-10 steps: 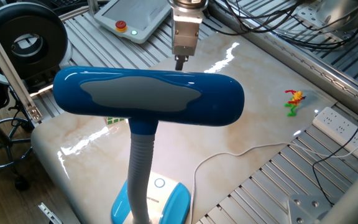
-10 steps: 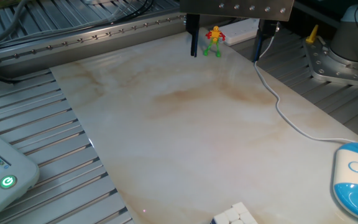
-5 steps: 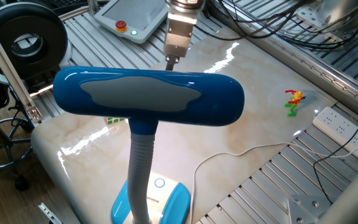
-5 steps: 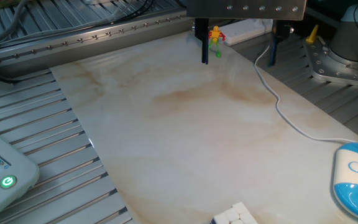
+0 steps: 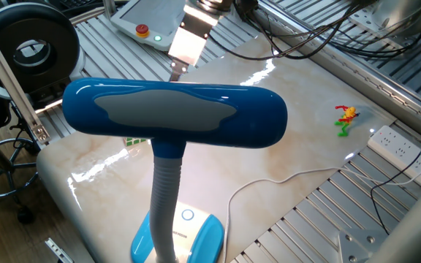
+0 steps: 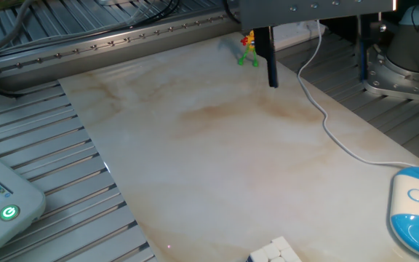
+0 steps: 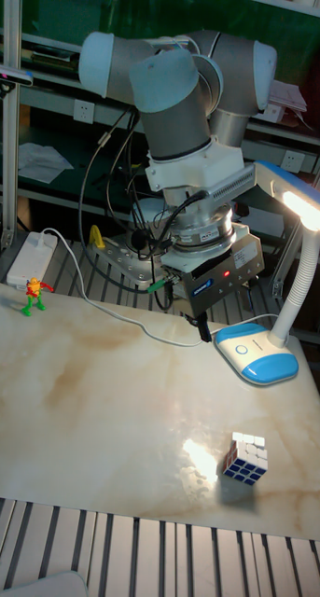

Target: Turn off the desk lamp by pressing the button

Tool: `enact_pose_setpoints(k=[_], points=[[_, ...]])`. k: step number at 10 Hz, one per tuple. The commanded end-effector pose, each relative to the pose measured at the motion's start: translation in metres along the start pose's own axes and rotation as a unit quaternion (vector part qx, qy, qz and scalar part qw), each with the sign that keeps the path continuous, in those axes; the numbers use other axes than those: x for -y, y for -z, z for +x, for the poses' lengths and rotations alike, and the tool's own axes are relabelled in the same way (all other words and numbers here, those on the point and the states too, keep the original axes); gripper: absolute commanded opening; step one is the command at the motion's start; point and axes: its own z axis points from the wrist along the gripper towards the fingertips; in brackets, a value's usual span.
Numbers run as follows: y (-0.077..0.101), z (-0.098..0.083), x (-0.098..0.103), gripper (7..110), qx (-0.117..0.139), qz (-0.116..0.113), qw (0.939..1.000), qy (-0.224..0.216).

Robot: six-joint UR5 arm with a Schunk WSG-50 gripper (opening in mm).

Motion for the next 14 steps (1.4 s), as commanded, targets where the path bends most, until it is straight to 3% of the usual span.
enact_pose_setpoints(k=[1,2,3,6,8,10,14], points=[[0.003,-0.010,-0.007,88,0.019,-0.014,0.9993,-0.028],[0.003,-0.016,-0.014,88,0.030,-0.029,0.9979,-0.049],[0.003,-0.013,-0.013,88,0.024,-0.027,0.9970,-0.069],[0.003,-0.006,-0.016,88,0.009,-0.034,0.9970,-0.070],[0.003,0.019,-0.005,88,-0.039,-0.009,0.9984,-0.039],[0.005,0.037,-0.014,88,-0.077,-0.026,0.9963,-0.027],[-0.011,0.057,-0.011,88,-0.136,-0.034,0.9898,0.025]])
